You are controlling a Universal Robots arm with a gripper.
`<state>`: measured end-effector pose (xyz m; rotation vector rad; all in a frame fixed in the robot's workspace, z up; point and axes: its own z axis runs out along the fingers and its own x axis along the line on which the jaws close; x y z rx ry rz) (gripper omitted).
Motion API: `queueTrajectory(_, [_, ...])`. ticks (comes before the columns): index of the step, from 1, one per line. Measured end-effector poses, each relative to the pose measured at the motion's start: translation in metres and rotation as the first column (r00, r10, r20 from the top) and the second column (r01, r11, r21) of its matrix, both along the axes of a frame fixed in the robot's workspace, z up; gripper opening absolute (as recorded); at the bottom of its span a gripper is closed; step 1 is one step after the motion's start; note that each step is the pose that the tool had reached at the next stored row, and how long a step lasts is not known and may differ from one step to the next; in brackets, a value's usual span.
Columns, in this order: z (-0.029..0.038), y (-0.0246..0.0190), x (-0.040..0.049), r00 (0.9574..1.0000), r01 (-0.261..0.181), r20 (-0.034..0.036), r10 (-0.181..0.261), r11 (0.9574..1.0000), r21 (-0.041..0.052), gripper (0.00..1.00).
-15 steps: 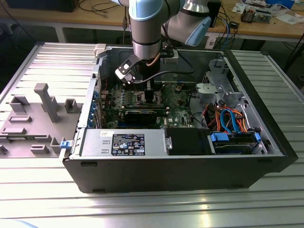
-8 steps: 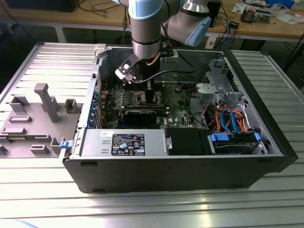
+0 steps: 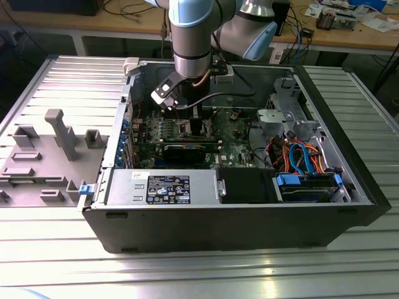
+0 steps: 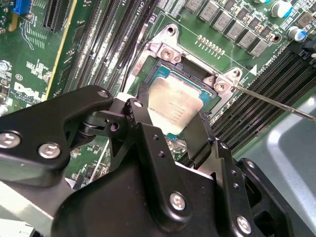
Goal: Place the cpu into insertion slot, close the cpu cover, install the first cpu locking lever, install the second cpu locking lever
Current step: 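Place the cpu into insertion slot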
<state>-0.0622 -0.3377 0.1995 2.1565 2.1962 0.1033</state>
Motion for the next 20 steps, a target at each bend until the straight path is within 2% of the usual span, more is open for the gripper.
queueTrajectory(5, [-0.0001, 0.0000, 0.0000, 1.0000, 0.000, 0.0002, 0.000, 1.0000, -0.0004, 0.53])
queueTrajectory(7, [-0.0003, 0.0001, 0.0001, 1.0000, 0.000, 0.0006, 0.000, 1.0000, 0.0001, 0.54])
queueTrajectory(8, [-0.0002, 0.0001, 0.0001, 1.0000, 0.000, 0.0003, 0.000, 1.0000, -0.0002, 0.60])
queueTrajectory(13, [0.0004, 0.0000, 0.0000, 1.0000, 0.000, 0.0000, 0.000, 1.0000, -0.0010, 0.60])
queueTrajectory(15, [0.0023, 0.0000, 0.0000, 1.0000, 0.000, 0.0001, 0.000, 1.0000, -0.0008, 0.60])
queueTrajectory(20, [0.0117, 0.0000, 0.0000, 1.0000, 0.000, -0.0020, 0.000, 1.0000, -0.0006, 0.60])
